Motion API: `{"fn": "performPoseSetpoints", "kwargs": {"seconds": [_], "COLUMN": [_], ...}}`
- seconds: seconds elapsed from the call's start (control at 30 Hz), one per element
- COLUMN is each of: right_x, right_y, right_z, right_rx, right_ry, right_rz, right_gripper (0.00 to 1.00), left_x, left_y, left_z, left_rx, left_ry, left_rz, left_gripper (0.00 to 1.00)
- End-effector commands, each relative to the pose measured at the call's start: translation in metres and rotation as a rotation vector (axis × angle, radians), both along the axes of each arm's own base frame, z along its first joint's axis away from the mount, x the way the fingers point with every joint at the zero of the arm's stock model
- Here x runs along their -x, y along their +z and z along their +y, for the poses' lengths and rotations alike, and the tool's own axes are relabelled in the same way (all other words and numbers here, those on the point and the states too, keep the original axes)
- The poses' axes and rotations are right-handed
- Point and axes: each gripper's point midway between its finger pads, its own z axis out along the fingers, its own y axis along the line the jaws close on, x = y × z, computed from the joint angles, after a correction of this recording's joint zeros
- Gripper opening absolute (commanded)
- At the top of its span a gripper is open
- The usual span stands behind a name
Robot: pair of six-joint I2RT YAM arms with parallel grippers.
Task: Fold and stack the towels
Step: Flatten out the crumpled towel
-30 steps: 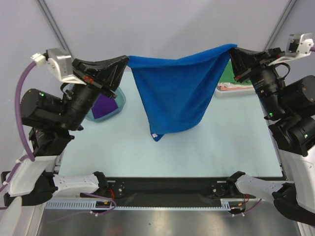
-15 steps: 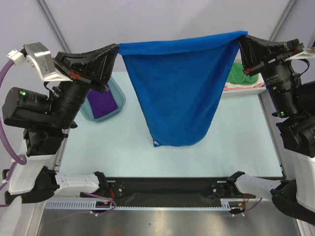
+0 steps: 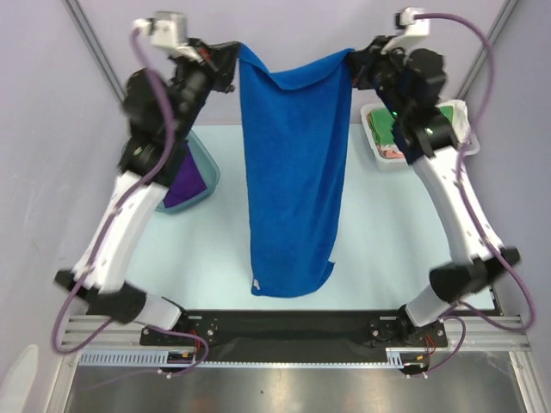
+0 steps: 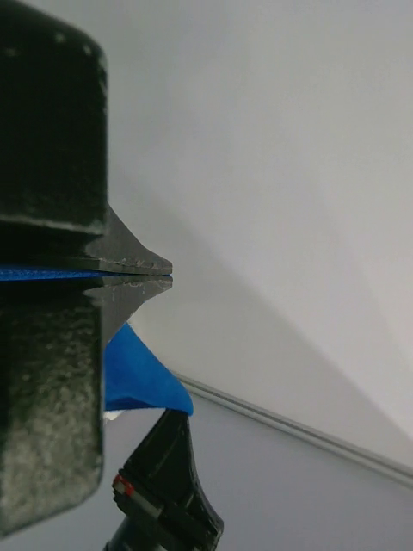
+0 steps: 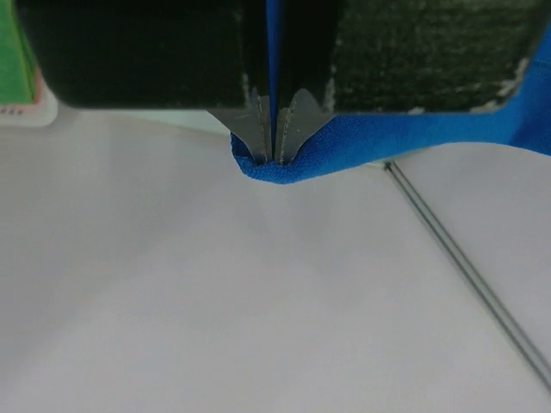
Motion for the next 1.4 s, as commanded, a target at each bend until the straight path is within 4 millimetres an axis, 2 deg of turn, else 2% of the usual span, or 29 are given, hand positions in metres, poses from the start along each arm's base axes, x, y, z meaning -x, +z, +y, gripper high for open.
{"fn": "performPoseSetpoints", "kwargs": {"seconds": [0.0, 0.03, 0.07, 0.17, 0.2, 0.23, 0.27, 0.3, 0.37, 0.47, 0.53, 0.6, 0.63, 0.67, 0.77, 0.8, 0.83, 0.87, 0.9, 0.93, 0.97, 1.0, 1.03, 1.07, 1.1, 1.13, 1.2, 1.27, 1.37], "right_x": [-0.066, -0.084, -0.095, -0.148, -0.158, -0.176, -0.183, -0.190, -0.203, -0.203, -0.198, -0.182, -0.174, -0.156, -0.125, -0.098, -0.085, -0.069, -0.040, -0.024, -0.010, 0.005, 0.035, 0.048, 0.063, 0.085, 0.112, 0.145, 0.172], "right_y": [-0.058, -0.064, -0.072, -0.109, -0.114, -0.130, -0.134, -0.139, -0.154, -0.161, -0.157, -0.141, -0.131, -0.106, -0.094, -0.077, -0.069, -0.056, -0.035, -0.033, -0.027, -0.023, -0.006, -0.003, 0.005, 0.019, 0.026, 0.045, 0.062], "right_z": [0.017, 0.008, 0.011, 0.011, 0.011, 0.013, 0.008, 0.008, 0.001, -0.005, -0.008, -0.012, -0.013, -0.017, -0.020, -0.021, -0.020, -0.022, -0.025, -0.020, -0.019, -0.018, -0.016, -0.014, -0.016, -0.020, -0.012, -0.015, -0.022], "right_rx": [-0.017, -0.030, -0.040, -0.036, -0.046, -0.047, -0.053, -0.065, -0.074, -0.072, -0.075, -0.079, -0.080, -0.084, -0.071, -0.067, -0.061, -0.051, -0.045, -0.038, -0.015, -0.005, -0.004, 0.015, 0.021, 0.014, 0.026, 0.007, -0.017], "right_ry": [0.089, 0.081, 0.102, 0.103, 0.114, 0.121, 0.126, 0.130, 0.126, 0.112, 0.108, 0.099, 0.102, 0.094, 0.090, 0.099, 0.103, 0.096, 0.099, 0.106, 0.104, 0.106, 0.113, 0.115, 0.113, 0.105, 0.130, 0.142, 0.147], "right_rz": [0.105, 0.109, 0.126, 0.175, 0.184, 0.204, 0.207, 0.214, 0.233, 0.242, 0.235, 0.223, 0.211, 0.173, 0.158, 0.124, 0.108, 0.076, 0.035, 0.031, 0.006, -0.003, -0.047, -0.061, -0.088, -0.125, -0.154, -0.208, -0.257], "right_gripper": [0.00, 0.00, 0.00, 0.00, 0.00, 0.00, 0.00, 0.00, 0.00, 0.00, 0.00, 0.00, 0.00, 0.00, 0.00, 0.00, 0.00, 0.00, 0.00, 0.00, 0.00, 0.00, 0.00, 0.00, 0.00, 0.00, 0.00, 0.00, 0.00], "left_x": [-0.078, -0.115, -0.128, -0.181, -0.192, -0.202, -0.207, -0.224, -0.232, -0.233, -0.222, -0.208, -0.191, -0.180, -0.127, -0.110, -0.082, -0.067, -0.047, -0.036, -0.006, 0.012, 0.023, 0.045, 0.059, 0.069, 0.096, 0.111, 0.132], "left_y": [-0.067, -0.097, -0.097, -0.123, -0.127, -0.133, -0.121, -0.137, -0.134, -0.133, -0.123, -0.115, -0.106, -0.101, -0.080, -0.077, -0.065, -0.062, -0.056, -0.062, -0.041, -0.038, -0.042, -0.026, -0.025, -0.025, -0.011, -0.003, 0.016], "left_z": [-0.020, -0.018, -0.014, -0.001, 0.002, 0.008, 0.014, 0.019, 0.025, 0.029, 0.026, 0.020, 0.014, 0.012, 0.004, -0.005, -0.001, -0.002, -0.010, -0.011, -0.003, -0.010, -0.011, 0.002, -0.003, -0.002, 0.007, 0.012, 0.024], "left_rx": [0.042, 0.036, 0.051, 0.094, 0.100, 0.103, 0.120, 0.125, 0.143, 0.144, 0.132, 0.113, 0.101, 0.077, 0.034, 0.023, 0.018, -0.006, -0.016, -0.032, -0.031, -0.036, -0.045, -0.028, -0.031, -0.032, -0.004, 0.005, 0.030], "left_ry": [-0.066, -0.034, -0.019, 0.046, 0.060, 0.084, 0.102, 0.118, 0.120, 0.120, 0.084, 0.048, 0.030, 0.031, 0.006, -0.013, -0.017, -0.016, -0.039, -0.035, -0.038, -0.065, -0.077, -0.057, -0.084, -0.090, -0.115, -0.131, -0.144], "left_rz": [0.181, 0.239, 0.243, 0.306, 0.317, 0.332, 0.308, 0.337, 0.336, 0.328, 0.307, 0.290, 0.279, 0.262, 0.204, 0.191, 0.161, 0.140, 0.120, 0.128, 0.070, 0.058, 0.058, 0.016, 0.006, -0.001, -0.047, -0.071, -0.125], "left_gripper": [0.00, 0.00, 0.00, 0.00, 0.00, 0.00, 0.00, 0.00, 0.00, 0.00, 0.00, 0.00, 0.00, 0.00, 0.00, 0.00, 0.00, 0.00, 0.00, 0.00, 0.00, 0.00, 0.01, 0.00, 0.00, 0.00, 0.00, 0.00, 0.00]}}
